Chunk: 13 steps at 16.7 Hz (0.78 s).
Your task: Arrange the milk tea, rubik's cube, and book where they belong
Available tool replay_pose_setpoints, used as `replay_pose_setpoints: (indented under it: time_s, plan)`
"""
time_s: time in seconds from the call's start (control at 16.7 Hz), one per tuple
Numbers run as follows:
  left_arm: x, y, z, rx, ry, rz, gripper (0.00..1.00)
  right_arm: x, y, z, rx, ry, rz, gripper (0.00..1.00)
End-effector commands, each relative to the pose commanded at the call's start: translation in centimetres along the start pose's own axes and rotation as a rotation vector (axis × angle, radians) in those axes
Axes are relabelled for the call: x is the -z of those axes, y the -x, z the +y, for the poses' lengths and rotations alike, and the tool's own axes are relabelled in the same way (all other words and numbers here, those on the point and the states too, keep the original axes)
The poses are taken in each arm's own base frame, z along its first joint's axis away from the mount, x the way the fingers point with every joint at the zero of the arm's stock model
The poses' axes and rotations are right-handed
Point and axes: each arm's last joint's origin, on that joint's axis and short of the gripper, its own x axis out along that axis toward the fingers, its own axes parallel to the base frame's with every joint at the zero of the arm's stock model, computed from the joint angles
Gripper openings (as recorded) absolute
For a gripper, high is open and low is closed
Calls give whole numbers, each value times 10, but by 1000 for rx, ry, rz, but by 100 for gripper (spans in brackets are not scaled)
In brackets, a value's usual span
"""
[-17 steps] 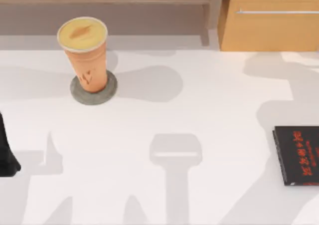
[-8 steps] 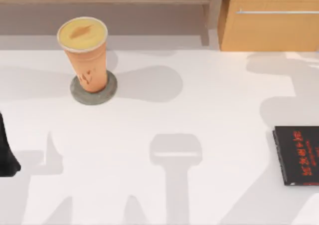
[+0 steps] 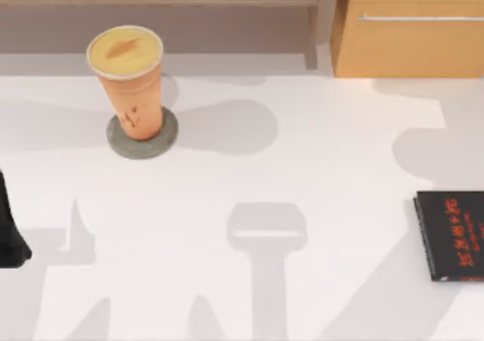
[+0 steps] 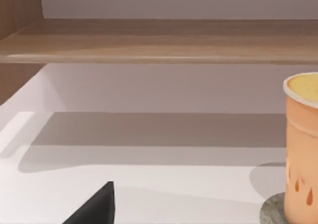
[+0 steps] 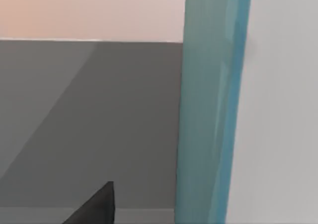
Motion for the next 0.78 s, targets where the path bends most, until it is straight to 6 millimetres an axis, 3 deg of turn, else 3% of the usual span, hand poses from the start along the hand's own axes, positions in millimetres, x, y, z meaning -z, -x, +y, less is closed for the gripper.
replay_pose_setpoints:
  time_s: [0.06,0.78]
  plan:
    - [0,0,0,0,0,0,100,0,0,0,0,0,0,100]
    - [0,0,0,0,0,0,100,0,0,0,0,0,0,10]
